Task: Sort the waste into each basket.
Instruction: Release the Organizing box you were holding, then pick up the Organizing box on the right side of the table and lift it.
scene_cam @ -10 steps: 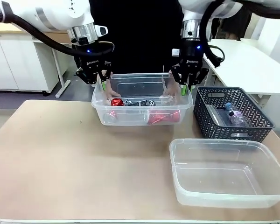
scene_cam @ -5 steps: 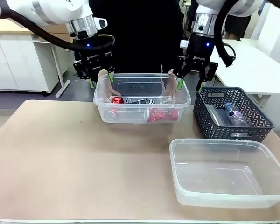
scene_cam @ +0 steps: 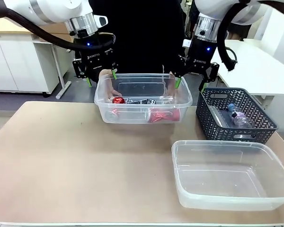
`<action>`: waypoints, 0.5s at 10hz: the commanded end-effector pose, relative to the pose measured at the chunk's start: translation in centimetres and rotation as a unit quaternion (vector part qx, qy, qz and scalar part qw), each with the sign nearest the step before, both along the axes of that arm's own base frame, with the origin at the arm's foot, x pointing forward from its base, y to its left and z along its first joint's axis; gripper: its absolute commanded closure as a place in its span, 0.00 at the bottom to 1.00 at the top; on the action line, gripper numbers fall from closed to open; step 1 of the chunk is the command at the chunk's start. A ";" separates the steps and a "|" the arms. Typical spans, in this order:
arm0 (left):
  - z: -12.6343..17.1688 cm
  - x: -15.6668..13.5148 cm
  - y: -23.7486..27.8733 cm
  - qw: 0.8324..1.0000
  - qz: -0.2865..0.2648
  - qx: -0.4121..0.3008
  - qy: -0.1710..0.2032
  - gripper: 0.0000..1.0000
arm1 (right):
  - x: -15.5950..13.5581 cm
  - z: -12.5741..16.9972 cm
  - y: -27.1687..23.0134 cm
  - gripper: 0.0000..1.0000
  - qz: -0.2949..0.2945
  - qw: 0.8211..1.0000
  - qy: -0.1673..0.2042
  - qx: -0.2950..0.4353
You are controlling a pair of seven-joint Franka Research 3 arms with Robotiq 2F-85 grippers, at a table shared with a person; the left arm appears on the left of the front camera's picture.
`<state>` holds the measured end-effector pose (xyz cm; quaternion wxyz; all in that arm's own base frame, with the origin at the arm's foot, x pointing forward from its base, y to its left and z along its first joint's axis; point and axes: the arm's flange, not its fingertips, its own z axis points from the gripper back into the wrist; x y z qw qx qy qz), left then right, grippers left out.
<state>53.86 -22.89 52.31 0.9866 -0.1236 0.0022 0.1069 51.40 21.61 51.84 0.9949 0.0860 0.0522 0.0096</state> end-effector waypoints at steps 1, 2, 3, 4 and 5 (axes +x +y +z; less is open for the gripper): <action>0.0 0.2 0.0 1.000 -0.001 0.002 0.002 0.00 | -0.3 0.7 -0.1 0.00 0.002 1.000 -0.002 0.000; 0.0 0.2 0.0 1.000 -0.001 0.002 0.002 0.00 | -0.3 0.7 -0.1 0.00 0.002 1.000 -0.002 0.000; 0.0 0.2 0.0 1.000 -0.001 0.002 0.002 0.00 | -0.3 0.7 -0.1 0.00 0.002 1.000 -0.002 0.000; 0.0 0.2 0.0 1.000 -0.001 0.002 0.002 0.00 | -0.3 0.7 -0.1 0.00 0.002 1.000 -0.002 0.000; 0.0 0.2 0.0 1.000 -0.001 0.002 0.002 0.00 | -0.3 0.7 -0.1 0.00 0.002 1.000 -0.002 0.000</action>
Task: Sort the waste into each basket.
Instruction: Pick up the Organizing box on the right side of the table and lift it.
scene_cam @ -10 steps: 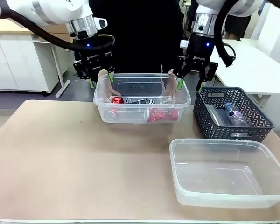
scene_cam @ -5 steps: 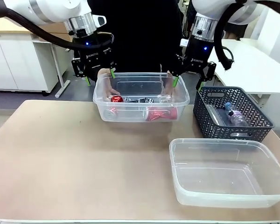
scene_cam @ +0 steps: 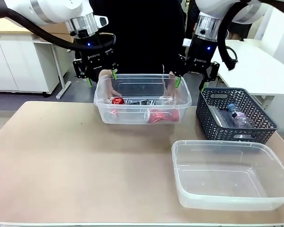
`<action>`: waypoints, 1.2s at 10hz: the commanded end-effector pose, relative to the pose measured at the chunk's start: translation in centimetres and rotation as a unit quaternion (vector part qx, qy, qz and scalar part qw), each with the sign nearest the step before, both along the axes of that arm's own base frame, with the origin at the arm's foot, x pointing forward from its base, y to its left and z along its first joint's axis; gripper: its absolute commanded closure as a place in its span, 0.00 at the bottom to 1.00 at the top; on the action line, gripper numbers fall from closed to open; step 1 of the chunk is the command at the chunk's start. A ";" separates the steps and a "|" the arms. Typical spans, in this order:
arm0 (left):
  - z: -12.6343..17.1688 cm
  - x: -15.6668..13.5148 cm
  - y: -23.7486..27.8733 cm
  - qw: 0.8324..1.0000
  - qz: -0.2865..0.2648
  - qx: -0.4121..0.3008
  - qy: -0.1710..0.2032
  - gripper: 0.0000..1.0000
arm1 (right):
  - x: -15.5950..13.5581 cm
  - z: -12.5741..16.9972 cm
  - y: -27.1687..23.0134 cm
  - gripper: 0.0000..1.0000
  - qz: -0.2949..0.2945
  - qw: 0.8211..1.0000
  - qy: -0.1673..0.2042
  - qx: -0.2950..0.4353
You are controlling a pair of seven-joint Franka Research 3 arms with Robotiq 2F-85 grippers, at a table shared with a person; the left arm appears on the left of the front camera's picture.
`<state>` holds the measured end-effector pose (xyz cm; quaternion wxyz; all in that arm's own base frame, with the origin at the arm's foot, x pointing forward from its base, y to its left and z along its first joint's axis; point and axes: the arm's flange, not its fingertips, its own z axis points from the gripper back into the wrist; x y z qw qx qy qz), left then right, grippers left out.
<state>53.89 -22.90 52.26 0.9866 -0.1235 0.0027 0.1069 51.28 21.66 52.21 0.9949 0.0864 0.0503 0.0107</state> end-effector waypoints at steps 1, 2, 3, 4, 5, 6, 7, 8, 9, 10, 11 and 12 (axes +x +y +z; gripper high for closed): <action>0.1 0.1 0.1 1.000 -0.001 0.002 0.001 0.00 | 0.0 0.0 0.0 0.00 0.000 1.000 0.000 0.000; 0.0 0.0 0.0 1.000 0.000 0.000 0.000 0.00 | -2.2 1.1 -2.3 0.00 0.043 0.998 0.029 0.043; 1.3 -1.1 -0.3 0.999 -0.039 -0.022 0.005 0.00 | -4.5 2.2 -3.9 0.00 0.085 0.991 0.033 0.099; 3.0 -3.5 0.8 0.996 -0.081 -0.046 0.011 0.00 | -7.9 4.1 -5.9 0.00 0.102 0.984 0.042 0.143; 4.7 -6.8 2.0 0.994 -0.097 -0.055 0.010 0.00 | -11.3 5.8 -8.2 0.00 0.095 0.985 0.017 0.141; 5.8 -10.8 3.6 0.994 -0.097 -0.041 -0.014 0.00 | -15.3 6.7 -10.6 0.00 0.089 0.992 -0.018 0.089; 6.5 -14.6 5.1 0.995 -0.095 -0.030 -0.028 0.00 | -18.9 6.9 -13.1 0.00 0.049 0.996 -0.054 0.042; 6.8 -18.1 6.7 0.995 -0.084 -0.024 -0.055 0.00 | -21.8 6.4 -15.8 0.00 0.008 0.996 -0.083 0.013; 6.4 -19.9 7.3 0.993 -0.061 -0.016 -0.098 0.00 | -22.6 5.6 -17.3 0.00 -0.021 0.996 -0.089 0.018; 5.9 -19.2 6.7 0.990 -0.093 -0.008 -0.104 0.00 | -21.3 5.0 -17.0 0.00 -0.056 0.994 -0.090 0.004; 8.1 -17.7 5.8 0.996 -0.075 -0.018 -0.052 0.00 | -22.0 7.5 -16.3 0.00 0.025 0.997 -0.066 0.035; 8.1 -17.7 5.8 0.996 -0.075 -0.018 -0.052 0.00 | -22.0 7.5 -16.3 0.00 0.025 0.997 -0.066 0.035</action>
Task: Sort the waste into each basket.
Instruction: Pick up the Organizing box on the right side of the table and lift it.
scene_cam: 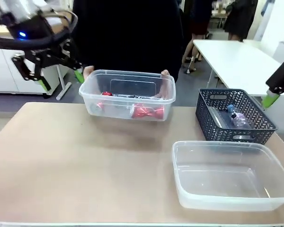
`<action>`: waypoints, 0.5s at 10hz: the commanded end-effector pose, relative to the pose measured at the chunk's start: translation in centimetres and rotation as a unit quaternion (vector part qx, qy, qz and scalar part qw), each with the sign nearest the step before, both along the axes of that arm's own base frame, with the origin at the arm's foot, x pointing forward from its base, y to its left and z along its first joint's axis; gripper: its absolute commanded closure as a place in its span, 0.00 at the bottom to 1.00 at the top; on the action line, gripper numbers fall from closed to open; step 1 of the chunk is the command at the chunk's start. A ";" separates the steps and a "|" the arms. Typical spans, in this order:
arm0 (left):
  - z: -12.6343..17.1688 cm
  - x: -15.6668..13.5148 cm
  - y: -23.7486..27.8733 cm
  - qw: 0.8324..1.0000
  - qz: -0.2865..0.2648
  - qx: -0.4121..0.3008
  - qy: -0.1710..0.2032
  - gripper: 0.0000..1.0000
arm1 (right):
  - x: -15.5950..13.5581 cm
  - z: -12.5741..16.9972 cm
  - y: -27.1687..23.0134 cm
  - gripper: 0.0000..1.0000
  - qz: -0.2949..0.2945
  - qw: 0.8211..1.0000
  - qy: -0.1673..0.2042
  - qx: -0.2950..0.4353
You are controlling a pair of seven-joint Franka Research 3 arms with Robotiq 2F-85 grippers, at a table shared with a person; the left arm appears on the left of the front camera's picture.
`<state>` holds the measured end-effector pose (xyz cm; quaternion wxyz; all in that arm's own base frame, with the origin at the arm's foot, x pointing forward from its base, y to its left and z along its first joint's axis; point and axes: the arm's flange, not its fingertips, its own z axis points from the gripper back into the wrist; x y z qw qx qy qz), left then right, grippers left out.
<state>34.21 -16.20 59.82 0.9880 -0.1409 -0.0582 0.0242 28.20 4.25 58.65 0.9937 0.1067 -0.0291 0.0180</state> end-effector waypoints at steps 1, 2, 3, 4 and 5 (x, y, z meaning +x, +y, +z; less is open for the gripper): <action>0.1 -0.7 0.3 1.000 0.001 0.000 -0.006 0.00 | -0.3 -0.2 -0.6 0.00 -0.010 1.000 -0.004 -0.002; -1.0 0.4 -4.2 0.999 0.027 0.006 0.018 0.00 | 1.0 -2.1 0.2 0.00 0.023 0.999 0.024 -0.032; -2.9 -0.1 -9.5 0.998 0.047 0.012 0.039 0.00 | 0.8 -5.0 -1.1 0.00 0.040 0.997 0.044 -0.046; -5.2 -1.8 -15.4 0.997 0.030 0.021 0.073 0.00 | -0.1 -8.2 -3.9 0.00 0.019 0.996 0.065 -0.057; -7.0 -3.6 -20.4 0.995 0.037 0.033 0.088 0.00 | -1.1 -10.6 -6.0 0.00 0.014 0.995 0.086 -0.053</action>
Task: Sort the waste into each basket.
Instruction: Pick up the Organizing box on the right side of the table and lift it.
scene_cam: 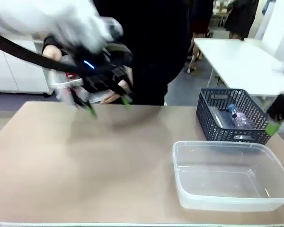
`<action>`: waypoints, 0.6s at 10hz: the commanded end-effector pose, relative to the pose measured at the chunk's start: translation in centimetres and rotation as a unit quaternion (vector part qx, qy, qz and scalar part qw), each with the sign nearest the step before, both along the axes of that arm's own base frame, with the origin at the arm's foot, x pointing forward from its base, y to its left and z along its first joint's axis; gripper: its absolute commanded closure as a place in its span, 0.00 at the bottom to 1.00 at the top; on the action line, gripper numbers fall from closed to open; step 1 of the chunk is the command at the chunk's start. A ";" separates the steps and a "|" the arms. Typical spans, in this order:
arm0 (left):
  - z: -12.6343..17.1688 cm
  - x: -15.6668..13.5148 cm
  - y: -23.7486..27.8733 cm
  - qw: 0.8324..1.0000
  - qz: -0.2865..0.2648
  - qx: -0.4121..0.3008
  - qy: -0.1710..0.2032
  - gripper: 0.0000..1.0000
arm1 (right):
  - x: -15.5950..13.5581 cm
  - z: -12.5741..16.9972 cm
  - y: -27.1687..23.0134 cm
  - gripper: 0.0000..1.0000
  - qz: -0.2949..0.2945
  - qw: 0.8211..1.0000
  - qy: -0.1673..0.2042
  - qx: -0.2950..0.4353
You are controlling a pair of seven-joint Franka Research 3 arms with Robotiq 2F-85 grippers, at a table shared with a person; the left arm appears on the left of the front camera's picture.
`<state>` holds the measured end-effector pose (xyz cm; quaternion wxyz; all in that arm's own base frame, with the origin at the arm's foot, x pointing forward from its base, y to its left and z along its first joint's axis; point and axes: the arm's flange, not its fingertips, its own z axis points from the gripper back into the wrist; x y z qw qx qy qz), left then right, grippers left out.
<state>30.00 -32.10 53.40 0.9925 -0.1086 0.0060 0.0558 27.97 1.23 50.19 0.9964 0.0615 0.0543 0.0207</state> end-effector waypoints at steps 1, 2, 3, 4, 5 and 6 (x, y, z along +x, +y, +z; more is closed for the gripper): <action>-2.1 -1.1 -8.0 1.000 0.005 0.013 0.026 0.00 | -1.7 -4.5 -3.9 0.00 0.002 1.000 0.016 -0.020; -3.3 -2.1 -10.1 0.999 0.003 0.015 0.031 0.00 | -2.1 -5.9 -3.9 0.00 0.014 1.000 0.027 -0.008; -3.6 -0.7 -9.8 0.998 0.035 0.037 0.029 0.00 | -2.0 -5.3 -3.6 0.00 -0.020 1.000 0.008 -0.018; -3.7 -4.5 -9.4 0.999 -0.007 0.009 0.034 0.00 | -1.1 -4.4 -3.2 0.00 -0.004 0.999 0.035 -0.012; -3.7 -4.5 -9.4 0.999 -0.007 0.009 0.034 0.00 | -1.1 -4.4 -3.2 0.00 -0.004 0.999 0.035 -0.012; -4.8 -3.7 -11.1 0.999 0.004 0.017 0.044 0.00 | -0.8 -4.5 -3.8 0.00 -0.009 0.999 0.034 -0.012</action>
